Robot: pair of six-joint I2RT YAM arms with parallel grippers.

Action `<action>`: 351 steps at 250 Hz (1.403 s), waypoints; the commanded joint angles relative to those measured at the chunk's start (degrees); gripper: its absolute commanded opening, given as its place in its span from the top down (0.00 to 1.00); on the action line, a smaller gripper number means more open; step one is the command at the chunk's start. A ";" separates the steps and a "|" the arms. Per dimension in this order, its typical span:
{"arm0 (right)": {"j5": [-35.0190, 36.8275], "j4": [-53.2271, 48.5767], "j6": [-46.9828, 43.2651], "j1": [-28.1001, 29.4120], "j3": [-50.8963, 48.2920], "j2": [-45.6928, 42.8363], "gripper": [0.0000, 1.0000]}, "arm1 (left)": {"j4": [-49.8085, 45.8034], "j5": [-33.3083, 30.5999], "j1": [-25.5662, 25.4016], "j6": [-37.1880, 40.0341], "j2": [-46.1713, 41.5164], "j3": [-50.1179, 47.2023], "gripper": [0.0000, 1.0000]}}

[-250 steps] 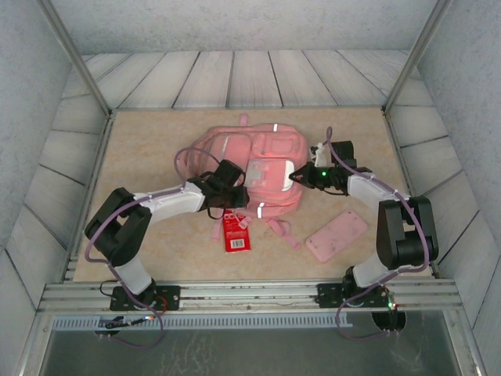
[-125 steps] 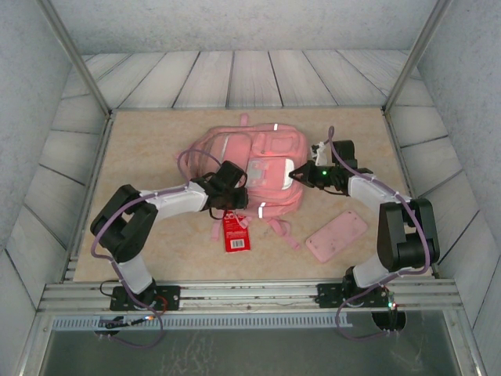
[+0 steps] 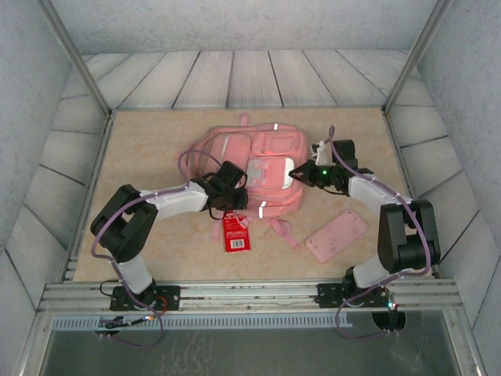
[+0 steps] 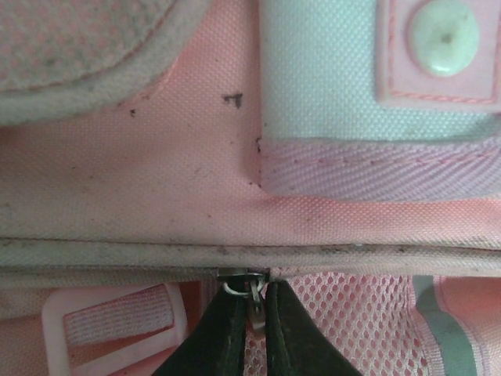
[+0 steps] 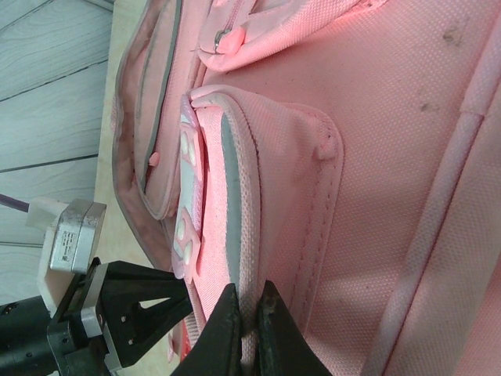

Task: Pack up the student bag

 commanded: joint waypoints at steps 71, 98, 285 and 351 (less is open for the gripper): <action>5.76 -5.89 -5.74 0.01 4.18 -2.42 1.00 | -4.67 -1.73 0.17 3.70 -1.69 2.08 1.00; 11.72 -10.79 -8.73 -0.64 7.95 -1.22 1.00 | -7.69 -2.66 1.11 7.06 -3.37 1.91 1.00; 12.81 -18.82 -11.04 -10.36 28.96 17.24 0.87 | -16.04 10.92 4.05 24.11 -9.73 -0.52 1.00; 9.96 -20.30 -8.89 -7.94 15.68 3.74 0.53 | -7.58 20.88 3.79 22.32 -7.98 2.78 1.00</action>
